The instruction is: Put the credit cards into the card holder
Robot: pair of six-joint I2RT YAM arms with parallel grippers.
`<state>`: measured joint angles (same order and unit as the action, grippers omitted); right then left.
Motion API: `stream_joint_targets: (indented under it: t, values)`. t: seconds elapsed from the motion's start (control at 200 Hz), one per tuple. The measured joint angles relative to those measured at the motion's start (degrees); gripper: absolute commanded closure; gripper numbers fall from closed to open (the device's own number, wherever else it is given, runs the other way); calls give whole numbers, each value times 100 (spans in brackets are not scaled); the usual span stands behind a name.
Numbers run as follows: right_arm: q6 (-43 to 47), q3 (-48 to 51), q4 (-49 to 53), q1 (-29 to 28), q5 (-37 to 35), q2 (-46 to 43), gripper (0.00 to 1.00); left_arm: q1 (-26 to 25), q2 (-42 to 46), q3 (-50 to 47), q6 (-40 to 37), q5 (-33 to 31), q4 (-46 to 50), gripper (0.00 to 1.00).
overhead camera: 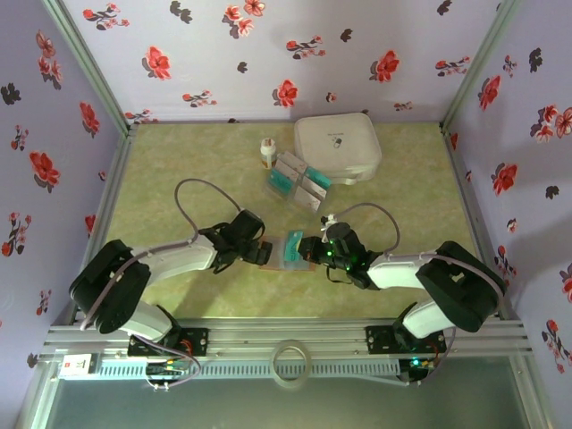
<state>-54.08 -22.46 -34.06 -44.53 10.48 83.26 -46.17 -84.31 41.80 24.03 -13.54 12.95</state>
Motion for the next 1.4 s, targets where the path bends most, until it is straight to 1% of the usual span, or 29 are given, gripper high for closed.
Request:
stream_joint_targets:
  t: [0.215, 0.39, 0.895, 1.205, 1.4]
  values:
    - [-2, 35, -7, 0, -44, 0, 100, -85, 0, 98, 0, 2, -31, 0]
    - [0, 98, -7, 0, -90, 0, 100, -175, -205, 94, 0, 2, -52, 0]
    - [2, 190, 48, 0, -173, -162, 100, -184, -240, -238, 142, -153, -173, 0]
    - [55, 190, 35, 2, -96, -186, 100, -184, -240, -256, 195, -197, -203, 0]
    - [111, 190, -149, 2, 52, -173, 100, -184, -240, -256, 221, -260, -201, 0]
